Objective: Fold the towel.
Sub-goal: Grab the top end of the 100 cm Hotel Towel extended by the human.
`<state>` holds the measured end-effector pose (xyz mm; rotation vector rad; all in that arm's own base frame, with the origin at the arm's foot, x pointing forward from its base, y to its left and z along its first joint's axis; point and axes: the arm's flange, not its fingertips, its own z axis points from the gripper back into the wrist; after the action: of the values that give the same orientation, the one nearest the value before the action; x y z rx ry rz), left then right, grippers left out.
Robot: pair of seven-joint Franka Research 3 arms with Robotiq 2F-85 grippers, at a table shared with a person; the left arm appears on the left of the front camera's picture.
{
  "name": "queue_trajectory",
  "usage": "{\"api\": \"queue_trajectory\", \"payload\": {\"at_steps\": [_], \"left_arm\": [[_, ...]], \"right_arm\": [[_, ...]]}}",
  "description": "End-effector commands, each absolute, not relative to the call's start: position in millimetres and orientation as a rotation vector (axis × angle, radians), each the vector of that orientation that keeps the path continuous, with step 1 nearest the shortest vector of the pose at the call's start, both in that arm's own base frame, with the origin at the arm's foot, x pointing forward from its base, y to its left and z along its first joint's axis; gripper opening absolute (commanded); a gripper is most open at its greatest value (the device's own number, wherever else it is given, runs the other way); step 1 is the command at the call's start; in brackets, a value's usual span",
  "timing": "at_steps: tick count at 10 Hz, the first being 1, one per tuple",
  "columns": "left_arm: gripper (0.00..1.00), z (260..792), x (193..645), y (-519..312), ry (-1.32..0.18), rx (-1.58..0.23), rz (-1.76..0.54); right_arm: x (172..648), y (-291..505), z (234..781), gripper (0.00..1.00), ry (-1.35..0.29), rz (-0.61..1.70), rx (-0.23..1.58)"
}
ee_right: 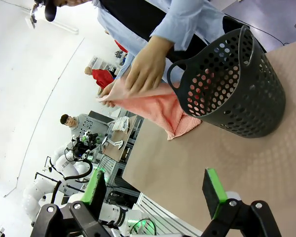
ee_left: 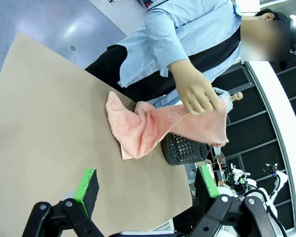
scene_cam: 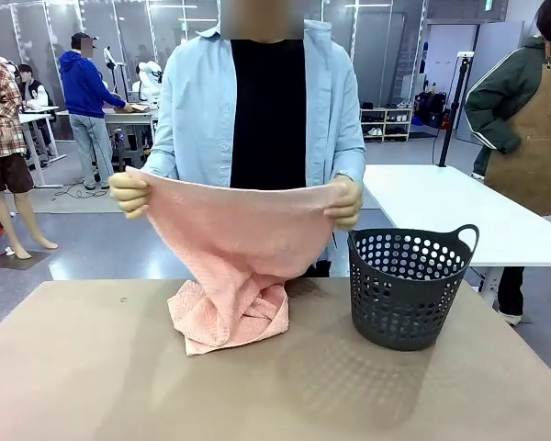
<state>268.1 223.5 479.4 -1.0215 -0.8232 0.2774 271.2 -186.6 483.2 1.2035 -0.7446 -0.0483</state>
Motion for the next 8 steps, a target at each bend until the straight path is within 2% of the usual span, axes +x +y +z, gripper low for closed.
{"api": "queue_trajectory", "payload": {"at_steps": [1,8], "left_arm": [[1.00,481.0,270.6,224.6,-0.837,-1.041,0.275],[1.00,481.0,270.6,224.6,-0.837,-1.041,0.275]], "right_arm": [[273.7,-188.0,484.4,1.00,-0.761,-0.036,1.211],[273.7,-188.0,484.4,1.00,-0.761,-0.036,1.211]]}}
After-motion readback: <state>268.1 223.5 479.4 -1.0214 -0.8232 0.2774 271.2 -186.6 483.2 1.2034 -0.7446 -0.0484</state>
